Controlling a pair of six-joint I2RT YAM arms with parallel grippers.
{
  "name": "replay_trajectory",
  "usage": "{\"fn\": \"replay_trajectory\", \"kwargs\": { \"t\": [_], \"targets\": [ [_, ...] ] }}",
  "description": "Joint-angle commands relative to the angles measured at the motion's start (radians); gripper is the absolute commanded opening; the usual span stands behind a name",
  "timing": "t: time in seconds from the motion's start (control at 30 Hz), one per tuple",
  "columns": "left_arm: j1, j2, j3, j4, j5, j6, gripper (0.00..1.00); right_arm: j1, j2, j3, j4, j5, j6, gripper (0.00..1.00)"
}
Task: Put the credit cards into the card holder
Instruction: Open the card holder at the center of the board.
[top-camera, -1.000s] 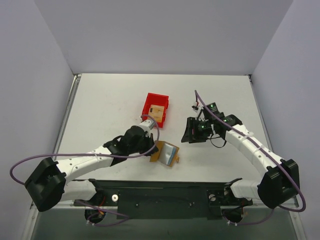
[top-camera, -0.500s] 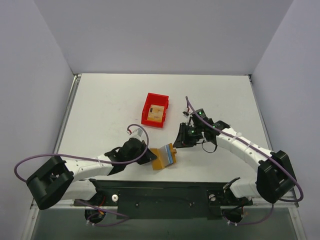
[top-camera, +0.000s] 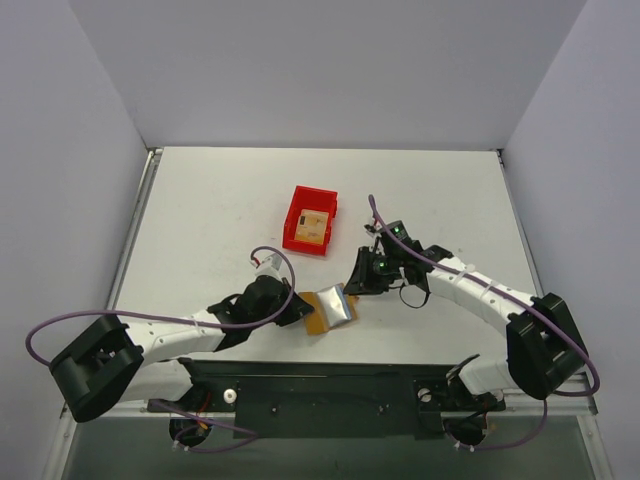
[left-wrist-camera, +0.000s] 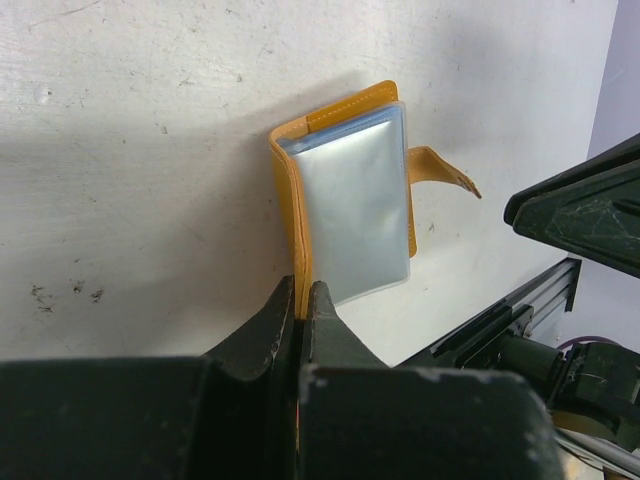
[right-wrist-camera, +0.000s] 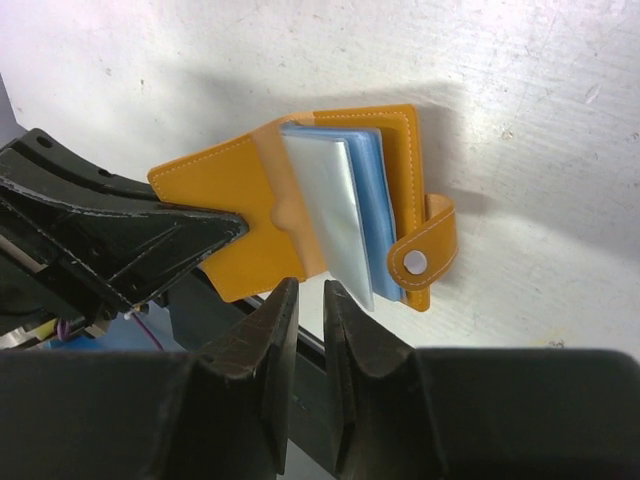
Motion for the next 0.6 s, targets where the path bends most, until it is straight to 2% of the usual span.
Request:
{"fn": "replay_trajectory", "kwargs": {
  "t": [0.0, 0.2, 0.57],
  "targets": [
    [-0.003, 0.005, 0.042, 0.032, -0.012, 0.026, 0.0, 0.005, 0.02, -0.002, 0.045, -0.033, -0.005, 0.12],
    [-0.003, 0.032, 0.053, 0.043, 0.004, 0.048, 0.0, 0.005, 0.092, -0.024, 0.1, -0.078, 0.012, 0.08],
    [-0.003, 0.045, 0.048, 0.055, 0.008, 0.057, 0.0, 0.022, 0.149, -0.007, 0.059, -0.013, -0.023, 0.05]
  ]
}}
